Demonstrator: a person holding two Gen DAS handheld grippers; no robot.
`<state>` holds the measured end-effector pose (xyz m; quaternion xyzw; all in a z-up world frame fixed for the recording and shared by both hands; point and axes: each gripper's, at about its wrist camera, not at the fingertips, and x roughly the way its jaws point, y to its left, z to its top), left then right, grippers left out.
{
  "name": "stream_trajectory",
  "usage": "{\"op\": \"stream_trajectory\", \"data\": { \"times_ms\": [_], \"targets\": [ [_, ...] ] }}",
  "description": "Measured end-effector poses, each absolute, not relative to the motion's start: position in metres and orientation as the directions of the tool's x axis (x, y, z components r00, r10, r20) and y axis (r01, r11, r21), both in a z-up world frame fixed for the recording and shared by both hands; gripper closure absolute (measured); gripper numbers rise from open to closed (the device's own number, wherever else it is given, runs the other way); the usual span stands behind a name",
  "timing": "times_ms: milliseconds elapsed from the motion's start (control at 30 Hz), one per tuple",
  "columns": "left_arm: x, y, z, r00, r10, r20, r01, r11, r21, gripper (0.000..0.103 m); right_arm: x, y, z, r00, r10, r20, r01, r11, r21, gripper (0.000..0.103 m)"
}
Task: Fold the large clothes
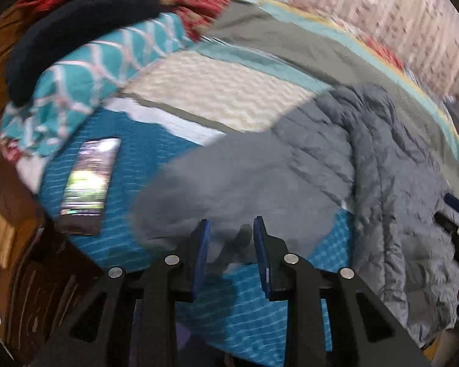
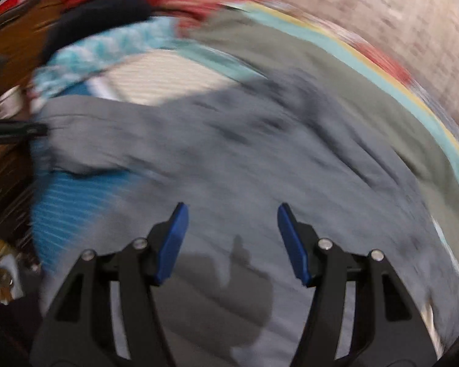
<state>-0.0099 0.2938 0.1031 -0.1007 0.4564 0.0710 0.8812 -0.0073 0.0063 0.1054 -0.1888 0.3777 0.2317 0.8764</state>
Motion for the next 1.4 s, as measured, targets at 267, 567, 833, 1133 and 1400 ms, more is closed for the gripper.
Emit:
{"op": "stream_trajectory", "data": {
  "times_ms": [267, 567, 833, 1133, 1400],
  "targets": [
    [-0.062, 0.376, 0.125, 0.645, 0.120, -0.754, -0.347, 0.926, -0.149, 0.093, -0.038, 0.184, 0.062, 0.505, 0.322, -0.800, -0.821, 0.464, -0.332, 0.027],
    [-0.089, 0.420, 0.107, 0.637, 0.134, -0.759, -0.410, 0.893, -0.187, 0.093, 0.093, 0.281, 0.095, 0.368, 0.462, -0.807, -0.715, 0.695, 0.072, 0.099],
    [-0.067, 0.387, 0.100, 0.658, 0.034, -0.752, -0.330, 0.911, -0.248, 0.093, 0.187, 0.335, 0.109, 0.197, 0.565, -0.801, -0.576, 0.728, 0.372, 0.047],
    [-0.003, 0.268, 0.081, 0.624, -0.244, -0.742, -0.018, 0.945, -0.326, 0.093, 0.209, 0.163, 0.149, 0.612, 0.386, -0.690, -0.472, 0.879, 0.072, 0.037],
    [0.035, 0.138, 0.068, 0.571, -0.370, -0.733, 0.284, 0.927, -0.246, 0.093, 0.312, 0.029, 0.034, 0.454, 0.193, -0.870, -0.152, 0.979, 0.138, 0.048]
  ]
}}
